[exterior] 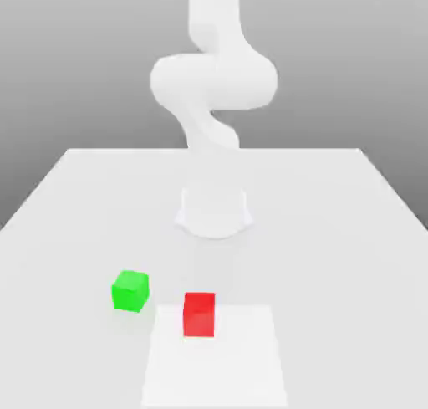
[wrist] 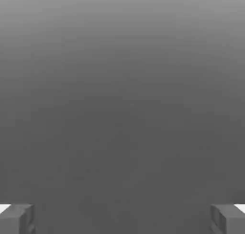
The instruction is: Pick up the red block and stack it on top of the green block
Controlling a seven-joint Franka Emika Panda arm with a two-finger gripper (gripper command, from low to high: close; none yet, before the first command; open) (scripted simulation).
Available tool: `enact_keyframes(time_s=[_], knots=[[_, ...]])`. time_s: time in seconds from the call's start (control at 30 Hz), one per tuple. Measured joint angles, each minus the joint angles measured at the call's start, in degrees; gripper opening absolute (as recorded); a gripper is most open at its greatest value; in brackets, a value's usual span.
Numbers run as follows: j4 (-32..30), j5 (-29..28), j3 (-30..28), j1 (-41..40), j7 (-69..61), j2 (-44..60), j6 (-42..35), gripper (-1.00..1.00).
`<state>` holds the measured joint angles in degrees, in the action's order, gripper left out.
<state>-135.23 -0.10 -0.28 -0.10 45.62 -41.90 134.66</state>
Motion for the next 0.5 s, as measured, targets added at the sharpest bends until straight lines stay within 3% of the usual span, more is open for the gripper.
enact_keyframes(time_s=[0.5], knots=[[-24.42,-0.38,-1.74,-1.19,-1.86,29.95,21.1,0.0]])
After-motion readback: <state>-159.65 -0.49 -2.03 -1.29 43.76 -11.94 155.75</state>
